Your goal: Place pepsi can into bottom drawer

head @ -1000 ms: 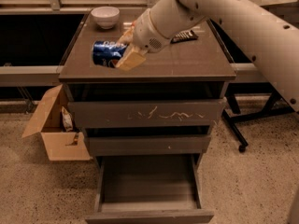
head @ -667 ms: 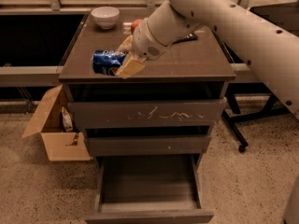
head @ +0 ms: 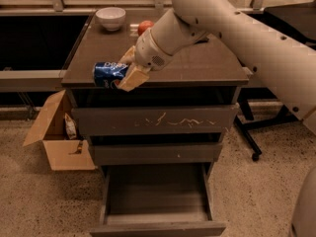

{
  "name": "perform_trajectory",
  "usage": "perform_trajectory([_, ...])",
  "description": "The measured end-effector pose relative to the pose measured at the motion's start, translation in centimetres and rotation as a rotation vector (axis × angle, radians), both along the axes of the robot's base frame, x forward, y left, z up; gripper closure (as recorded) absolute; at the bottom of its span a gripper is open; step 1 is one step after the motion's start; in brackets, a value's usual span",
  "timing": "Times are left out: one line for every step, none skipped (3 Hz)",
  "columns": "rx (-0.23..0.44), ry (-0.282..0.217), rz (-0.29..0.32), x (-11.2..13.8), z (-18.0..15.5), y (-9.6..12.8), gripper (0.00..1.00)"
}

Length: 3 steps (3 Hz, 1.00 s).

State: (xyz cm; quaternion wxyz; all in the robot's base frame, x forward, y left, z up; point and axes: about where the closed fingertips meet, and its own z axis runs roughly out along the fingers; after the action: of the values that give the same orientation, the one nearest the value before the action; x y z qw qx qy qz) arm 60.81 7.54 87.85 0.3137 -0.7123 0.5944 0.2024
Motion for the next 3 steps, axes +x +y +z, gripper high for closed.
perform_trajectory([0.013, 0.039, 0.032, -1.9, -1.4, 0.7, 1.00])
perform_trajectory([0.011, 0.071, 0.045, -4.2, -3.1, 1.5, 1.00])
perform_trajectory([0.036, 0.105, 0.059, -6.2, -5.6, 2.1, 1.00])
